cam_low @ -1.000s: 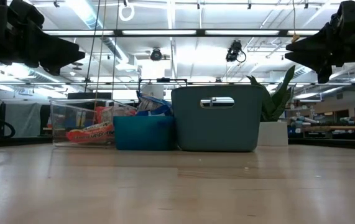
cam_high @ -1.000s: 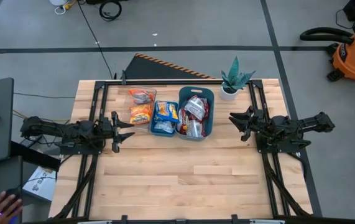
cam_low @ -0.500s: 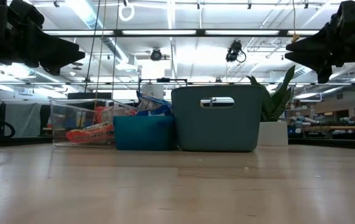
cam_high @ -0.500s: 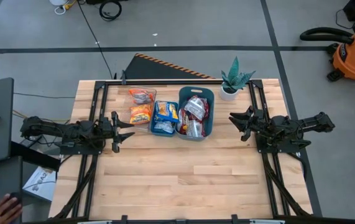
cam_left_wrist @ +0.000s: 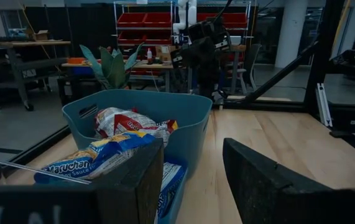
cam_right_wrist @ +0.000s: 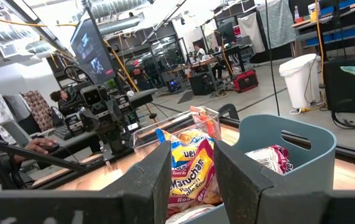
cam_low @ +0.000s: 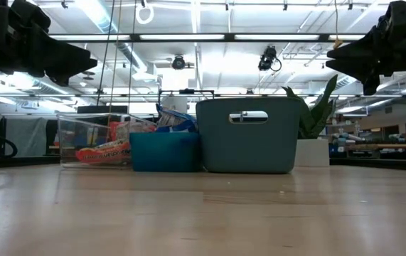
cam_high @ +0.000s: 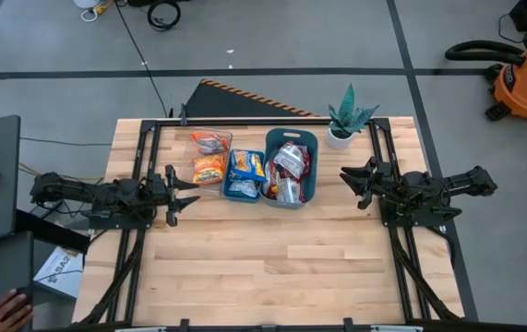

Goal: Sort Maruchan noodles
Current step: Return to Home Position

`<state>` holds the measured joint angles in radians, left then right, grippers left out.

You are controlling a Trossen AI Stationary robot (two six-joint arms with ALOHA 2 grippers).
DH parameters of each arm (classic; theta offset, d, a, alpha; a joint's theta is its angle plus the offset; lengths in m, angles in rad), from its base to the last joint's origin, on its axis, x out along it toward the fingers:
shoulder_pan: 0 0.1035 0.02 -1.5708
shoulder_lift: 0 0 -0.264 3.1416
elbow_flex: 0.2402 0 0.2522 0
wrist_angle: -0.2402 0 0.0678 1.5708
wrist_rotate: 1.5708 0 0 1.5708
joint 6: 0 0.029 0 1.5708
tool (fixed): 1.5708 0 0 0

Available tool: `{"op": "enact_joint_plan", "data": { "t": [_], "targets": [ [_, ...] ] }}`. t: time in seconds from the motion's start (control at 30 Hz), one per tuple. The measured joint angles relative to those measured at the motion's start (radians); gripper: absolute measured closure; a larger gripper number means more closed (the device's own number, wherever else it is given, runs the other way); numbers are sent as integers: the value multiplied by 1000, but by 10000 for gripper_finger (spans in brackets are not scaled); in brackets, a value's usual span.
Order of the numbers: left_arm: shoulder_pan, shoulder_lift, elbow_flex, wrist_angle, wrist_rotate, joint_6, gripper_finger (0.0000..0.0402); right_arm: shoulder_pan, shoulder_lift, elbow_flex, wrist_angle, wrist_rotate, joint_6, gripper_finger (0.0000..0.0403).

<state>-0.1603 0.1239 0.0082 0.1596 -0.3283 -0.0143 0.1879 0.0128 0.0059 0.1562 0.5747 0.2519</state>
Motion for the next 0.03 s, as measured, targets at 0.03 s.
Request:
{"op": "enact_joint_plan", "data": {
  "t": [0.03],
  "targets": [
    [0,0,0,0,0,0,230,0,0,0,0,0,0,276]
  ]
}}
